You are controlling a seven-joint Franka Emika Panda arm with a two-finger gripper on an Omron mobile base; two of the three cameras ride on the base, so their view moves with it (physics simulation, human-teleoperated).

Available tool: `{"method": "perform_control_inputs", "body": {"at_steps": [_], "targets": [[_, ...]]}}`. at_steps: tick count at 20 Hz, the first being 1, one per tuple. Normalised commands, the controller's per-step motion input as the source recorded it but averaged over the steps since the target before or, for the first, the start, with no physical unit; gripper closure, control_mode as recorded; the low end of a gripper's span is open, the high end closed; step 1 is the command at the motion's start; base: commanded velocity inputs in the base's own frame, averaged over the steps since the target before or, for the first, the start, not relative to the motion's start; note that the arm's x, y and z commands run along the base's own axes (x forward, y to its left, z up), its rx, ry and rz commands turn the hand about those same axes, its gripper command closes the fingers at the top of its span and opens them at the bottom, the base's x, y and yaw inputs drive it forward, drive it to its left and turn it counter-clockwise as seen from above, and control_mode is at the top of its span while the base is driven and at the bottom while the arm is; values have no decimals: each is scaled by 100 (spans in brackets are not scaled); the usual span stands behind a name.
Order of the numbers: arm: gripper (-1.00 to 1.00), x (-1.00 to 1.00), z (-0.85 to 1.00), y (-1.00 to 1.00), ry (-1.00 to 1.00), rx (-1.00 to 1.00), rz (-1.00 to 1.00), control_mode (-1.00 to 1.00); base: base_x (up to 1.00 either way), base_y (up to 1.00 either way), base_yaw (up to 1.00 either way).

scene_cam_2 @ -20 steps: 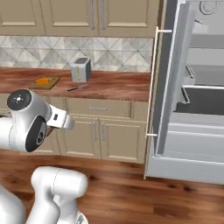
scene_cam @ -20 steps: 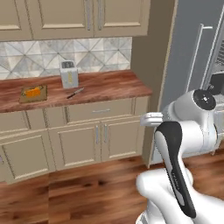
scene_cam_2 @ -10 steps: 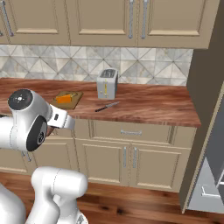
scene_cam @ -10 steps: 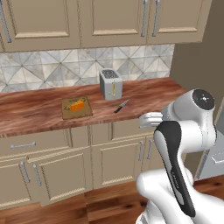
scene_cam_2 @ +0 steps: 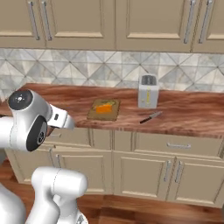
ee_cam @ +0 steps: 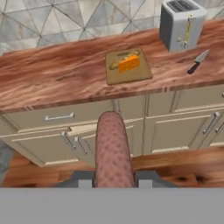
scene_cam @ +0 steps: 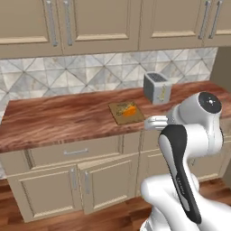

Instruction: Retrieve the sausage and cheese from the fridge and place them on the cutting board on the counter.

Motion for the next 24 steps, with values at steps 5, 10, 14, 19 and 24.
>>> {"method": "perform_control_inputs", "body": {"at_steps": [5,10,14,19,24], "targets": [[100,0,0,0,0,0,0,100,32,100,0],[100,0,0,0,0,0,0,100,90,54,0],[100,0,0,0,0,0,0,100,100,9,0],[100,0,0,0,0,0,0,100,90,-7,0],[100,0,0,0,0,0,0,100,66,-7,0]]}}
